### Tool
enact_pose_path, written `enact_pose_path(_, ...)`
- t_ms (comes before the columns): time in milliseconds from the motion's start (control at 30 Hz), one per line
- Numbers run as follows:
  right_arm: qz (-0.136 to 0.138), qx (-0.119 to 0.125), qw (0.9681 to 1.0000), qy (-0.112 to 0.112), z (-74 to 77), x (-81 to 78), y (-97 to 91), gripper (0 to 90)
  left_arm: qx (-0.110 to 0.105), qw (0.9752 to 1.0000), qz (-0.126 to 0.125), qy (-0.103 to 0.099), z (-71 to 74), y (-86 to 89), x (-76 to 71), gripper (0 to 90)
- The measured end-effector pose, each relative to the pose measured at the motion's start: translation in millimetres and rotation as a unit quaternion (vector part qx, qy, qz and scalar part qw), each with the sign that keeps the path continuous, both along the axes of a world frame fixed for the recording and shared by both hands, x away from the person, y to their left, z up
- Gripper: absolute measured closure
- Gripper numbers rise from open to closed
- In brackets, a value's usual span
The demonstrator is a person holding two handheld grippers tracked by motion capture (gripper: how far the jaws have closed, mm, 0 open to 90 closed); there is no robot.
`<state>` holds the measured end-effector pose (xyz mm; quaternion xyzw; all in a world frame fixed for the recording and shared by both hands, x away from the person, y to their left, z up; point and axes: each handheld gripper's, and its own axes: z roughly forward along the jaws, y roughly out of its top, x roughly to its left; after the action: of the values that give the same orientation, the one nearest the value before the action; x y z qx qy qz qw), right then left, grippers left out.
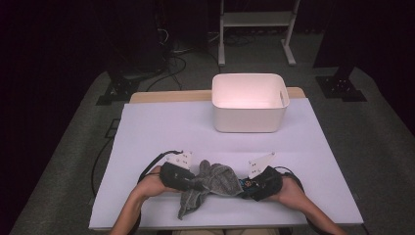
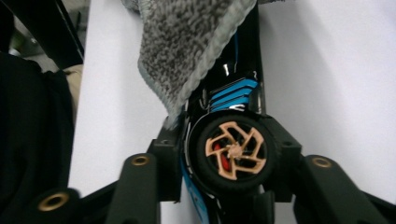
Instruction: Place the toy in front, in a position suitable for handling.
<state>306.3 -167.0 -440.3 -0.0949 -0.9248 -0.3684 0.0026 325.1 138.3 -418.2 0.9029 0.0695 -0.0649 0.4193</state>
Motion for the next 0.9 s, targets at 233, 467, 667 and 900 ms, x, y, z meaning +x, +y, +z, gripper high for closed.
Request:
enact_pose_path(233, -0.001, -0.030, 0.9995, 0.010, 5.5, 5.8, 5.5, 44.7, -0.002, 1.0000, 0.001, 0.002, -0.9, 2.4, 0.3, 79.5)
enact_pose_path(467, 0.019, -0.034, 0.9991, 0.013, 12.6, 3.7, 18.3, 44.0, -0.004, 1.0000, 0.005, 0.005, -4.8, 6.0, 2.2, 79.5)
enact_pose_path(667, 0.033, -0.066, 0.9972, -0.008, 14.0, 4.6, 45.7, 52.1, -0.011, 0.9999, -0.002, 0.004, -3.6, 5.1, -0.1, 79.3)
enact_pose_path(900, 0.039, -0.099, 0.9943, -0.006, 16.8, 9.9, 63.5, 50.7, -0.023, 0.9997, -0.004, 0.000, -0.8, 1.7, 1.7, 79.4)
